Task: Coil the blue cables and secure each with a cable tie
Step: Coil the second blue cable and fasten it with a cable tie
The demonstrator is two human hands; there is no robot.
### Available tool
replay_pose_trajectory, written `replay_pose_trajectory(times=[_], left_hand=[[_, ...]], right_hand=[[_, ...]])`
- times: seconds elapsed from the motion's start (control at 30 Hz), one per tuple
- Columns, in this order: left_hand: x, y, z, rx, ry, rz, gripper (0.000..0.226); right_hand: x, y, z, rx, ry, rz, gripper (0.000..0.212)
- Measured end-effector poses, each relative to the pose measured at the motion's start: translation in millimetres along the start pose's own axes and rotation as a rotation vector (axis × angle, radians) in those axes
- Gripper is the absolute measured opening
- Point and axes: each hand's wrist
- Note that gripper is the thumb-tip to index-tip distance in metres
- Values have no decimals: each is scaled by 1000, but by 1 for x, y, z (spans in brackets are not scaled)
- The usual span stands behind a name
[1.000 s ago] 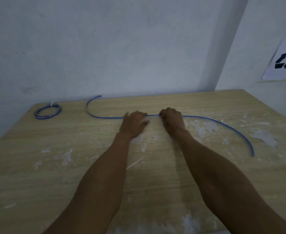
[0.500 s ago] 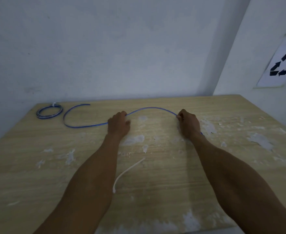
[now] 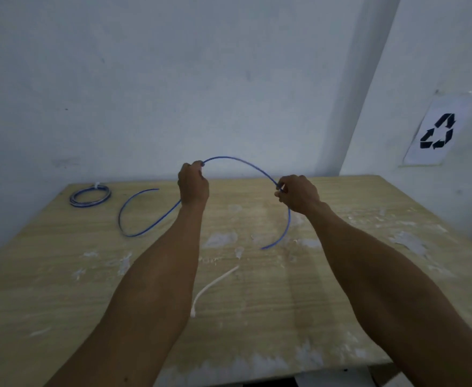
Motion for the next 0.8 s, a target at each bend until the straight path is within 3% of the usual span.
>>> replay_pose_trajectory(times=[0.2,0.3,0.37,0.43,0.6,0.7,0.8], left_hand=[[6,37,-8,104,132,-19,33],[0,44,-8,11,188,-16,32],[-3,44,-4,-138,191,30,33],[-2,42,3,-280,239,127,36],[27,38,30,-499,522,498,15],[38,36,35,-546,542,699,11],[47,36,31,-485,522,857,30]], right_hand=[[17,6,13,-106,-4,108,15],[15,12,16,-143,-67,57,22],[6,16,13,-132,-150,-149,24],[-6,22,6,-108,-296,-502,20],[-40,35,-9,16,-477,-1161,20],[-65,39,-7,47,-497,-1316,19],[-79,35,-7,32,-483,-1331,24]])
Point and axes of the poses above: each hand's wrist, its own z-axis away from the middle knuckle, its own y-axis out of the back of the hand, x = y × z, and after that the axes turned 12 degrees about z, right-handed
